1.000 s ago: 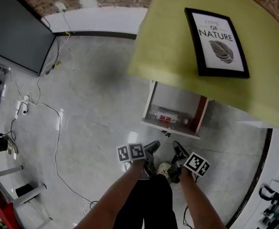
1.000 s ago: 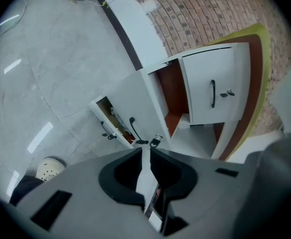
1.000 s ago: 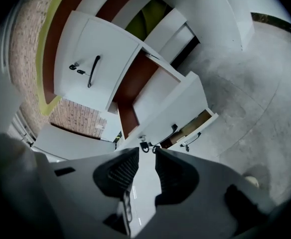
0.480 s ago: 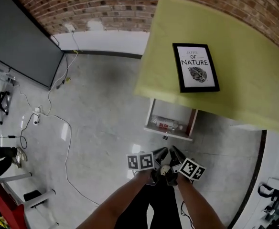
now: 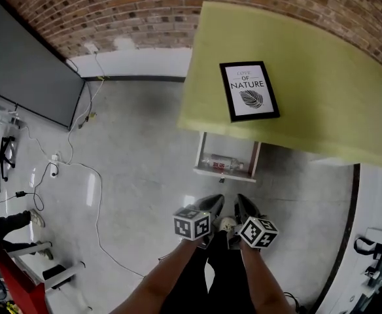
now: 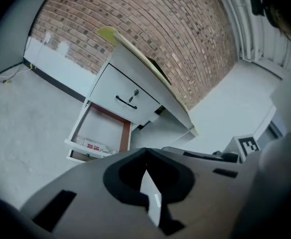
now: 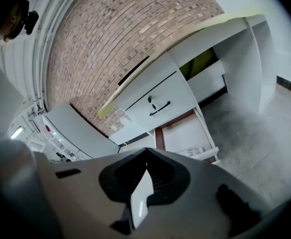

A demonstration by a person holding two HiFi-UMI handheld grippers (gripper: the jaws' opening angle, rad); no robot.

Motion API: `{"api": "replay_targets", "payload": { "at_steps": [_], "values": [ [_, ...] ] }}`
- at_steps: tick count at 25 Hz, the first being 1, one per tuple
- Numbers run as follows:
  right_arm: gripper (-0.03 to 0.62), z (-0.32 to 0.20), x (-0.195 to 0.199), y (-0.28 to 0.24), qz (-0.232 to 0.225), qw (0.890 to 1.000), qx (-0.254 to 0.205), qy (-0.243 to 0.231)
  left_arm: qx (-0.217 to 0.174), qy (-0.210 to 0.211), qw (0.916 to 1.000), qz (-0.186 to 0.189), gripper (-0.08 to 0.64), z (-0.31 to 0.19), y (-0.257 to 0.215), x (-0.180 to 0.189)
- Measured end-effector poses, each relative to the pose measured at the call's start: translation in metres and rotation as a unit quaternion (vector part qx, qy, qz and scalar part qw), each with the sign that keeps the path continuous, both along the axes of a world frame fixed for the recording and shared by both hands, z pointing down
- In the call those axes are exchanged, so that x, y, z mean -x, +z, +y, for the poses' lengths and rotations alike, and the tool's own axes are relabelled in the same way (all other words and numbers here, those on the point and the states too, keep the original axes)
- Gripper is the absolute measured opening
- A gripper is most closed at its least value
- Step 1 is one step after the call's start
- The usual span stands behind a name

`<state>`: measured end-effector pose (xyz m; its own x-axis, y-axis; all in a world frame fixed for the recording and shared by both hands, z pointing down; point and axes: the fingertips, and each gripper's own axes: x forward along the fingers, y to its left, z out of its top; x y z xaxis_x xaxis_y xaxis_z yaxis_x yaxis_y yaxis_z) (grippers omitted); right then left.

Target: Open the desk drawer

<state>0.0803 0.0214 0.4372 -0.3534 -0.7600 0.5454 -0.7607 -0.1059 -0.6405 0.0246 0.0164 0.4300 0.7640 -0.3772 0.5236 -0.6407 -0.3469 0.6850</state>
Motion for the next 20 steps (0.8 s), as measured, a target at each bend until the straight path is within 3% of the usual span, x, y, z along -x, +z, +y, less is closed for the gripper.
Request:
{"api": "replay_targets", "payload": {
  "at_steps": [4, 8, 15, 20],
  "values": [
    [0.012, 0.009, -0.007, 0.004, 0.005, 1.0, 0.004, 0.005, 0.008, -0.015, 0.9999, -0.002, 0.009, 0.003, 0.004, 0.002],
    [0.012, 0.009, -0.013, 0.007, 0.003, 1.0, 0.004, 0.015, -0.002, 0.005, 1.0, -0.003, 0.009, 0.002, 0.004, -0.01],
    [0.012, 0.01, -0.02, 0.003, -0.005, 1.0, -0.001, 0.028, 0.007, 0.003, 0.9999, 0.007, 0.009, 0.002, 0.002, -0.017],
    [0.012, 0.011, -0.019, 0.001, -0.027, 0.999, -0.001, 0.038, 0.02, -0.01, 0.9997, 0.009, 0.009, 0.006, 0.008, -0.012]
  ]
}}
